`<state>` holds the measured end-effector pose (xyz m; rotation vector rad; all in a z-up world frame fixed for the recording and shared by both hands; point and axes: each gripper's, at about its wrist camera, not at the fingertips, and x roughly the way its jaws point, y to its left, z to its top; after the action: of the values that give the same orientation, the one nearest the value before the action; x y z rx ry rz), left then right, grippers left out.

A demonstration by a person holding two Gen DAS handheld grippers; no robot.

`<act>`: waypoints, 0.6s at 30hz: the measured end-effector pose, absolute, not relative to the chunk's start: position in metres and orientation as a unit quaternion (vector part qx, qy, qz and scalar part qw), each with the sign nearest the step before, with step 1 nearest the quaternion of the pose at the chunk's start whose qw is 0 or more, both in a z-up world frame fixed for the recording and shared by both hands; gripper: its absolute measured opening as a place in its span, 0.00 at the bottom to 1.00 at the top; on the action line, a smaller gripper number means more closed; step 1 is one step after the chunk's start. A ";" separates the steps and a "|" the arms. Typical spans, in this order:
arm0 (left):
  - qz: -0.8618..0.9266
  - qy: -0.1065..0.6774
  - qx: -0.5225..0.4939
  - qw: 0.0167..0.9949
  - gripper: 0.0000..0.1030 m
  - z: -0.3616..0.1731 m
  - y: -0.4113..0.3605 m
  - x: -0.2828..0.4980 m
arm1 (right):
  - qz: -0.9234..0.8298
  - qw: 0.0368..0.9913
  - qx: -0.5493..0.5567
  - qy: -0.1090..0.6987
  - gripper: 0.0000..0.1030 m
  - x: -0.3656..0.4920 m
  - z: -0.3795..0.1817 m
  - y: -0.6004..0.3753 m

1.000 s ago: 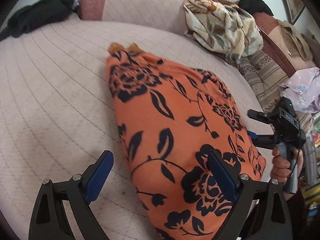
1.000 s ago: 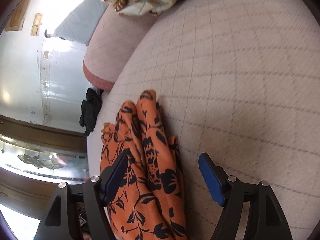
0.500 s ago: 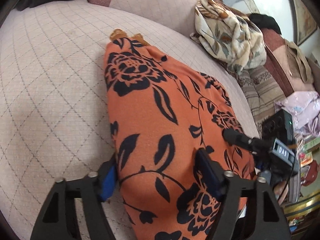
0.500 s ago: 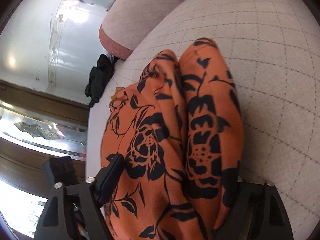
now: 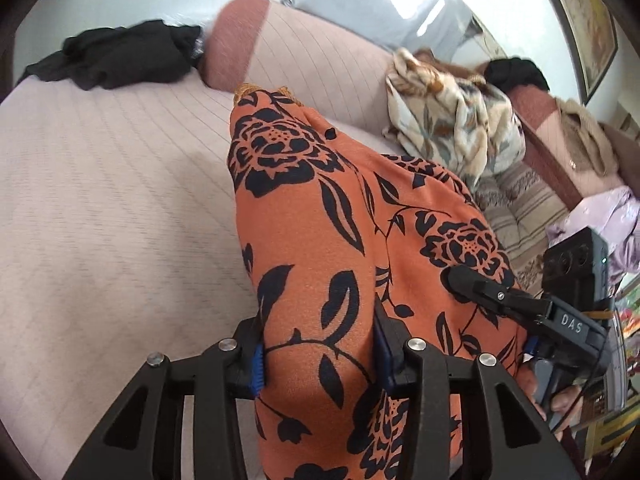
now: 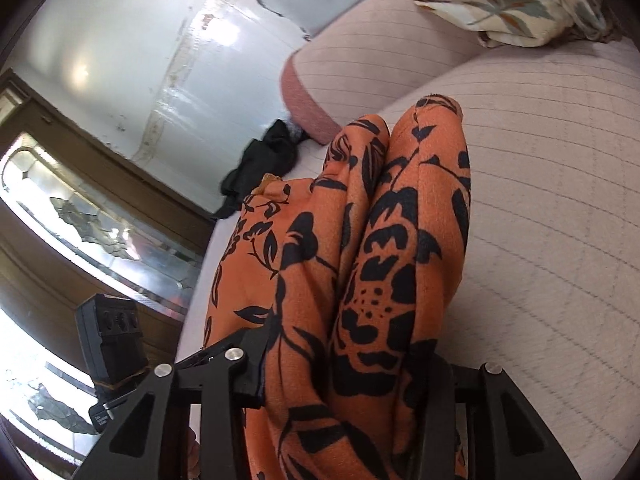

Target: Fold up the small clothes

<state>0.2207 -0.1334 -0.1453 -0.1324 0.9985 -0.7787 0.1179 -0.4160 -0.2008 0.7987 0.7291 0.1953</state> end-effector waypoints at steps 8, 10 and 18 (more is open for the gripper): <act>-0.334 0.466 -0.063 0.817 0.43 -0.142 -0.087 0.207 | 0.133 0.846 0.382 0.348 0.43 0.118 -0.199 -0.377; -0.326 0.470 -0.061 0.818 0.43 -0.144 -0.078 0.204 | 0.137 0.841 0.387 0.352 0.43 0.119 -0.202 -0.369; -0.299 0.498 -0.041 0.813 0.44 -0.169 -0.071 0.196 | 0.124 0.833 0.385 0.376 0.43 0.116 -0.222 -0.343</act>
<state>0.1961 -0.0711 -0.1693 -0.0878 1.0636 -0.6392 0.1157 -0.3430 -0.2220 0.8162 0.7978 0.2625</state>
